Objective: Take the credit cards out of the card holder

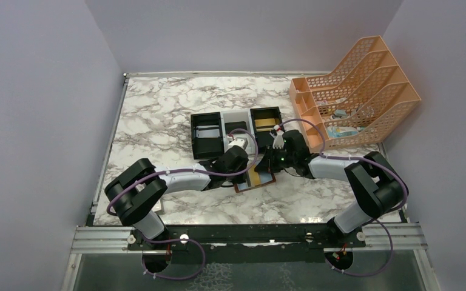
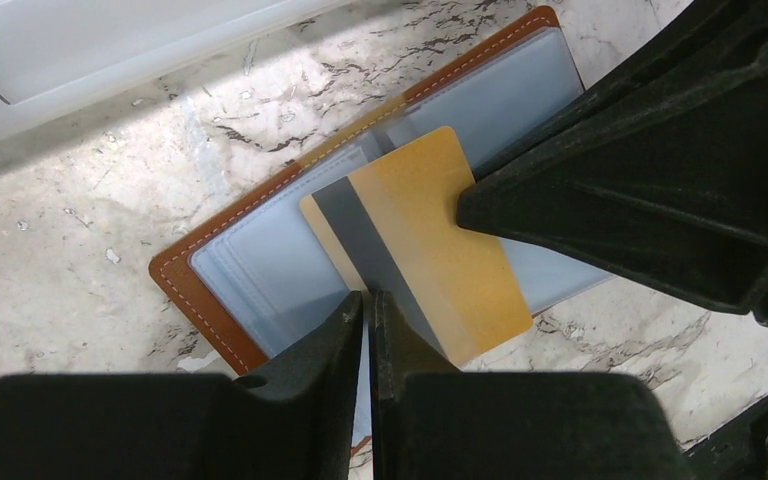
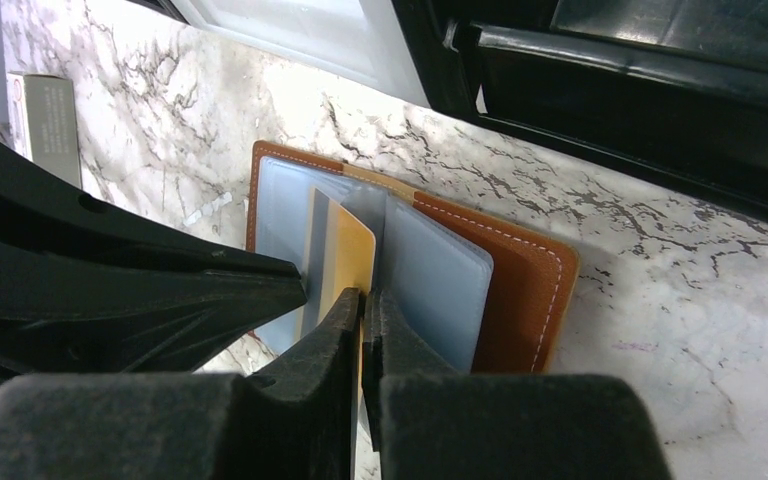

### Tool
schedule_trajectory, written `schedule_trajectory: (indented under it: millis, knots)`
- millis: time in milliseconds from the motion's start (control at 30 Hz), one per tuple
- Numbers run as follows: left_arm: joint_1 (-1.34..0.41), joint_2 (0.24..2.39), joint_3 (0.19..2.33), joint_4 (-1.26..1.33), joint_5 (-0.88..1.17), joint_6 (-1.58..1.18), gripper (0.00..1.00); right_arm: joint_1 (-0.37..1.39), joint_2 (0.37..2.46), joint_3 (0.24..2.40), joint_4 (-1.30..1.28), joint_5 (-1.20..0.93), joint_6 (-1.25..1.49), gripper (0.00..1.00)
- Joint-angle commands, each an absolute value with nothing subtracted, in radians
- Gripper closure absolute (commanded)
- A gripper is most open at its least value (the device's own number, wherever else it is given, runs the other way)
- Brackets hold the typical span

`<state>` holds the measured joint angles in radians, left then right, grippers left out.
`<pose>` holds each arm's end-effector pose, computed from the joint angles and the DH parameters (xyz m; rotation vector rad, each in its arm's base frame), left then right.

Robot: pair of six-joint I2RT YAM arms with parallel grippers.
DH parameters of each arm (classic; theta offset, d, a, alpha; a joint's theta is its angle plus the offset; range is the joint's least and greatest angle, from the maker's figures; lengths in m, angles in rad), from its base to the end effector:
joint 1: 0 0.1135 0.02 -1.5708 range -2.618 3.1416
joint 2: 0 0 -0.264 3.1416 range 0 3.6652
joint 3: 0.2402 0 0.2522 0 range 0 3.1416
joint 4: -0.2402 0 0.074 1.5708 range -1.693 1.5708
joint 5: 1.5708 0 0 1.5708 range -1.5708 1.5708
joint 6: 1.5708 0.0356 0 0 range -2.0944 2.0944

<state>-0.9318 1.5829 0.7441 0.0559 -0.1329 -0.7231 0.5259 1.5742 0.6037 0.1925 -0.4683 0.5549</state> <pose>0.1881 -0.2452 0.1583 0.1871 2.4342 -0.6369 0.2377 0.1565 0.1350 -0.2126 2.4956 1.0464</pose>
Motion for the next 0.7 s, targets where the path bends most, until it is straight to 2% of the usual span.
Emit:
schedule_trajectory:
  millis: [0, 200, 667]
  knots:
    - [-0.936, 1.599, 0.752, 0.000, -0.173, -0.713, 0.89, 0.524, 1.588, 0.588, 0.258, -0.565, 0.571, 0.93]
    - [-0.936, 1.602, 0.750, 0.000, -0.163, -0.709, 0.91, 0.524, 1.643, 0.587, 0.311, -0.626, 0.602, 0.87]
    - [-0.936, 1.608, 0.757, -0.004, -0.163, -0.712, 0.92, 0.524, 1.695, 0.600, 0.309, -0.808, 0.508, 0.84]
